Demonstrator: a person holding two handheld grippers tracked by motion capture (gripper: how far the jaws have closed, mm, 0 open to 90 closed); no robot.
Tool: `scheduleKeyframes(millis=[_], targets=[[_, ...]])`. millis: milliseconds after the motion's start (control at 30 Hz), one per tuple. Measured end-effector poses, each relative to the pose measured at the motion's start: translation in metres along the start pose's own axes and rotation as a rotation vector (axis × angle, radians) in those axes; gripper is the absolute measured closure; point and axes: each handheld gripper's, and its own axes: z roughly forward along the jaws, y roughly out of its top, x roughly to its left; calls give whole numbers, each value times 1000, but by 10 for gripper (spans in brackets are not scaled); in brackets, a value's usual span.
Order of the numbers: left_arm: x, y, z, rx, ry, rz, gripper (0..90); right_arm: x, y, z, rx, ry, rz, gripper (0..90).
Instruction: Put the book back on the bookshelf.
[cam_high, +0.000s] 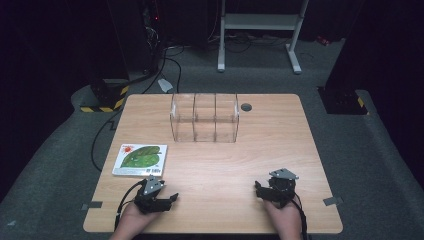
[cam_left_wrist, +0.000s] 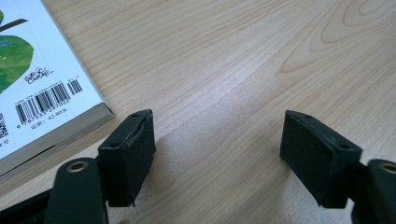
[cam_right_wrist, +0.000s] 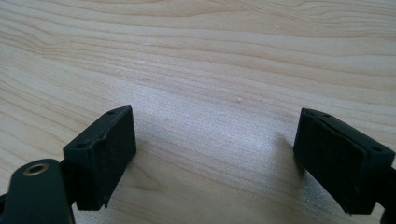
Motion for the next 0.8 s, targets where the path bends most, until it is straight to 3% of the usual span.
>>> scheduleKeyframes(millis=[133, 233, 300, 367, 567, 800], targets=[[3, 1, -2, 19, 0, -6, 260, 0, 0, 0, 0, -1, 0, 127], [6, 4, -4, 44, -13, -42, 248, 0, 0, 0, -1, 0, 0, 128], [5, 5, -7, 27, -9, -7, 235, 0, 0, 0, -1, 0, 0, 129], [5, 6, -10, 6, -2, 0, 228, 0, 0, 0, -1, 0, 0, 129], [11, 10, -21, -68, 24, -27, 199, 0, 0, 0, -3, -5, -2, 131], [24, 10, -26, -63, 85, -54, 173, 0, 1, 0, -3, -5, 1, 131]])
